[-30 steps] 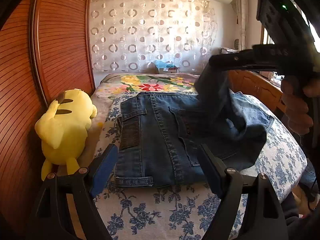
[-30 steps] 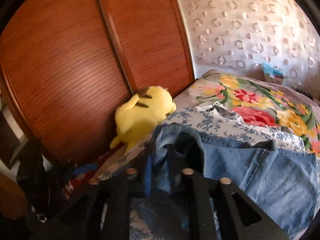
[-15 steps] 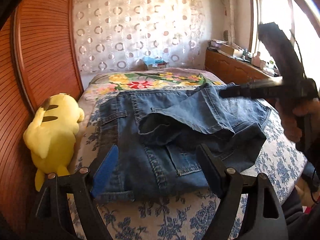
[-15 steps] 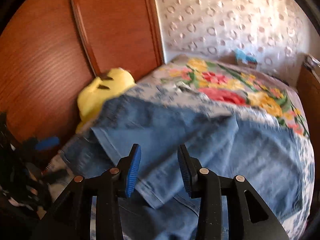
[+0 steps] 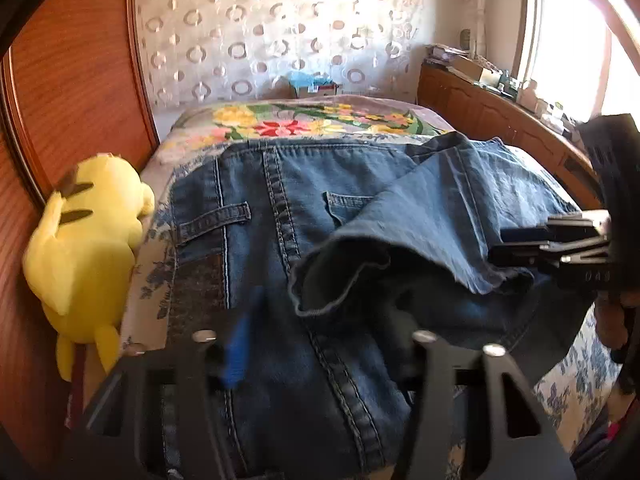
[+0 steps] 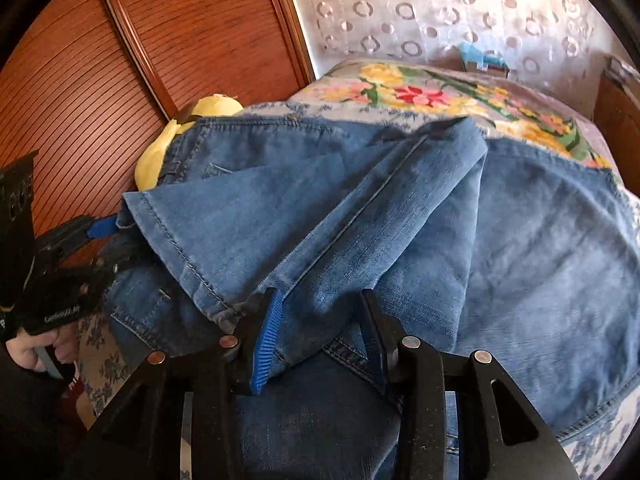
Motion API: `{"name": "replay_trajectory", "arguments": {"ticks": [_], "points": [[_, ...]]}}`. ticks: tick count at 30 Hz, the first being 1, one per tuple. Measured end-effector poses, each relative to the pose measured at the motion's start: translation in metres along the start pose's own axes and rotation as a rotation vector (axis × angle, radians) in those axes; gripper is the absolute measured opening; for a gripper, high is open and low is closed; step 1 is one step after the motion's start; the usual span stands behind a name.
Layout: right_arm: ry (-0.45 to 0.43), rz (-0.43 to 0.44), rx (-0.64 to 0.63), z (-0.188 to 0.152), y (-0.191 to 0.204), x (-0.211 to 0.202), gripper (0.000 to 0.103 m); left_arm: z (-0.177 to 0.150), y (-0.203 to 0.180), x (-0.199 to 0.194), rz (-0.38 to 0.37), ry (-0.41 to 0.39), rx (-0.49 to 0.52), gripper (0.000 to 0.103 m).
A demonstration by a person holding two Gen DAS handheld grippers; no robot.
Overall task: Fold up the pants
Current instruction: 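Open the right gripper and withdraw it from the folded leg, then grasp the jeans edge with the left gripper, fold it over, release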
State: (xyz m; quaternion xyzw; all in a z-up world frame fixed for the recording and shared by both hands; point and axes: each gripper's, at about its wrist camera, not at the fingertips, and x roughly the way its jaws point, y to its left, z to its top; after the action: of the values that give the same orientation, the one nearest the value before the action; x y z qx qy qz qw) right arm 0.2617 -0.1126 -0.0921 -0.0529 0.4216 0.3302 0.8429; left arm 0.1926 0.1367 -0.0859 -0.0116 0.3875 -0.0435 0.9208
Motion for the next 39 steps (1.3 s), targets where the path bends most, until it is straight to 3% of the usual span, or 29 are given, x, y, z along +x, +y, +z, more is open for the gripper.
{"name": "replay_trajectory", "arguments": {"ticks": [1,2,8,17,24,27,28,30,32,34,36,39], "points": [[-0.019,0.010,-0.005,-0.001,0.002,-0.001,0.012,0.001,0.000,-0.001,-0.008,-0.005,-0.005,0.040],[-0.035,0.020,-0.011,-0.001,0.004,-0.004,0.007,-0.001,-0.001,-0.003,-0.016,-0.016,-0.003,0.034],[-0.168,0.048,-0.066,0.006,0.024,-0.044,0.002,-0.012,-0.007,-0.038,-0.020,-0.107,0.002,0.011],[-0.270,0.084,-0.172,0.061,0.077,-0.073,0.002,-0.044,0.001,-0.094,-0.057,-0.161,-0.030,0.008],[-0.233,0.104,-0.226,0.110,0.111,-0.022,0.002,-0.060,0.023,-0.100,-0.013,-0.149,-0.074,0.008],[-0.204,0.097,-0.209,0.132,0.108,0.013,0.002,-0.063,0.030,-0.095,0.005,-0.127,-0.090,0.008],[-0.190,0.108,-0.195,0.137,0.088,0.017,0.005,-0.064,0.031,-0.093,0.001,-0.117,-0.096,0.009],[-0.186,0.111,-0.170,0.145,0.077,0.025,0.014,-0.067,0.034,-0.090,-0.002,-0.104,-0.102,0.015],[-0.205,0.102,-0.168,0.148,0.073,0.028,0.045,-0.068,0.034,-0.089,0.010,-0.093,-0.101,0.019],[-0.224,0.101,-0.171,0.140,0.067,0.017,0.048,-0.069,0.035,-0.089,0.014,-0.093,-0.101,0.025],[-0.233,0.089,-0.174,0.131,0.062,0.012,0.048,-0.069,0.036,-0.091,0.026,-0.097,-0.105,0.040],[-0.237,0.060,-0.195,0.115,0.055,0.001,0.048,-0.068,0.035,-0.094,0.020,-0.110,-0.108,0.053]]}}
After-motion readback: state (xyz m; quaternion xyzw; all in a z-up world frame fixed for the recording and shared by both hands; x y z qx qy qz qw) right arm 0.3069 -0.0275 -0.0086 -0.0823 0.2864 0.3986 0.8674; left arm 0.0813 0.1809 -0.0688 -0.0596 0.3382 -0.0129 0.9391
